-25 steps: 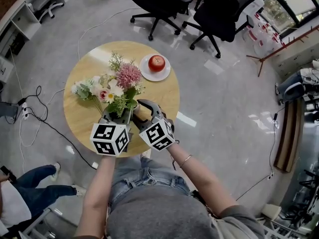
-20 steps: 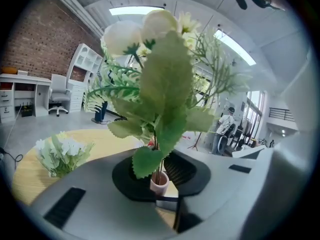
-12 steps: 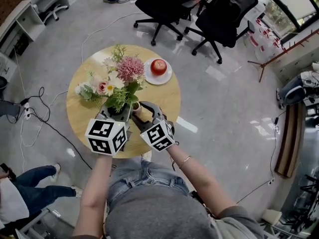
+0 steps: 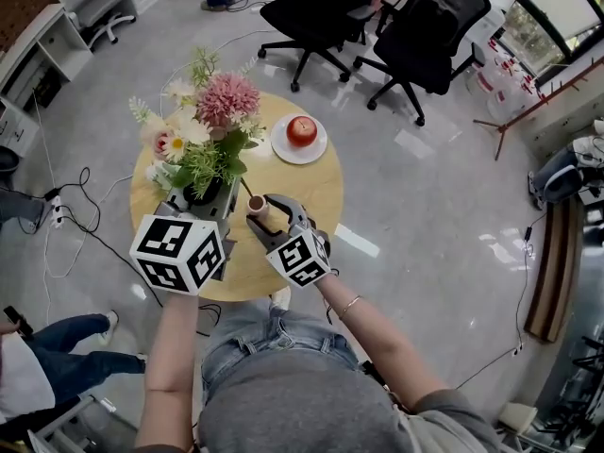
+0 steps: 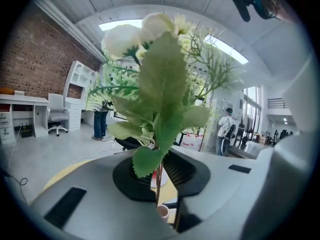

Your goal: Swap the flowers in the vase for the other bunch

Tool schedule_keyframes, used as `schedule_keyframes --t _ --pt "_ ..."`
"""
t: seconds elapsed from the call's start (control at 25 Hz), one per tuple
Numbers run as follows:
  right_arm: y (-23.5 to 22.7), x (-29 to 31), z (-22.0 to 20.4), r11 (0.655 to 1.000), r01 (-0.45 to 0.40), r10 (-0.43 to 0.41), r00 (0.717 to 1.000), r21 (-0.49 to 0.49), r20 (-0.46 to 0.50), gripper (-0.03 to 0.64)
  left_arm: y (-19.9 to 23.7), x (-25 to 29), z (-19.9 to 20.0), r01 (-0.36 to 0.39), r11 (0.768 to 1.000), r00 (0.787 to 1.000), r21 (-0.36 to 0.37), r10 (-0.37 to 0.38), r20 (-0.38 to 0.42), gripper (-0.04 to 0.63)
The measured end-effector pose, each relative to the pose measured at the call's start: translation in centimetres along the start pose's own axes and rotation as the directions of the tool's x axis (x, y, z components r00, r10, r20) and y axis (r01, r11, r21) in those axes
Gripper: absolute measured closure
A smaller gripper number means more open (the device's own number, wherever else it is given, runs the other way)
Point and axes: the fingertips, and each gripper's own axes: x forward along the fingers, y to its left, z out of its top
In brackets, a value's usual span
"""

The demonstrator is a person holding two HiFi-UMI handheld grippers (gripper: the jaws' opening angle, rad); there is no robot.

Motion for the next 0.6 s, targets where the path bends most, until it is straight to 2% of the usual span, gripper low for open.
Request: schedule_keyframes --t 0.16,0.28,0.44,0.6 --pt "-0.1 -0.1 -0.5 1.000 -0.004 0.004 1.000 -0.004 0.007 0.396 -0.4 -0.7 1.9 -0.005 1.000 1.000 0.011 0.005 0.022 0.545" --pt "-0.2 -0.1 -1.4 1.000 -0.003 0.003 1.000 -0.007 0.011 0.396 -0.2 -0.8 1.5 -0.028 0.999 1.000 0.037 0.027 0.007 0.546" --pt "0.1 0.2 -0.5 1.000 -0.001 0.001 1.000 -0.003 0.003 0.396 2.0 -1.3 0.5 -0.070 0.997 0.995 0.041 0.073 -0.067 0.546" --pt "-0.1 0.2 0.5 1.000 -0.002 0.002 1.000 0.002 -0.005 0.396 4.2 -1.2 -2.2 -0.112 0.993 0.979 0.025 0.114 -0.167 0.546"
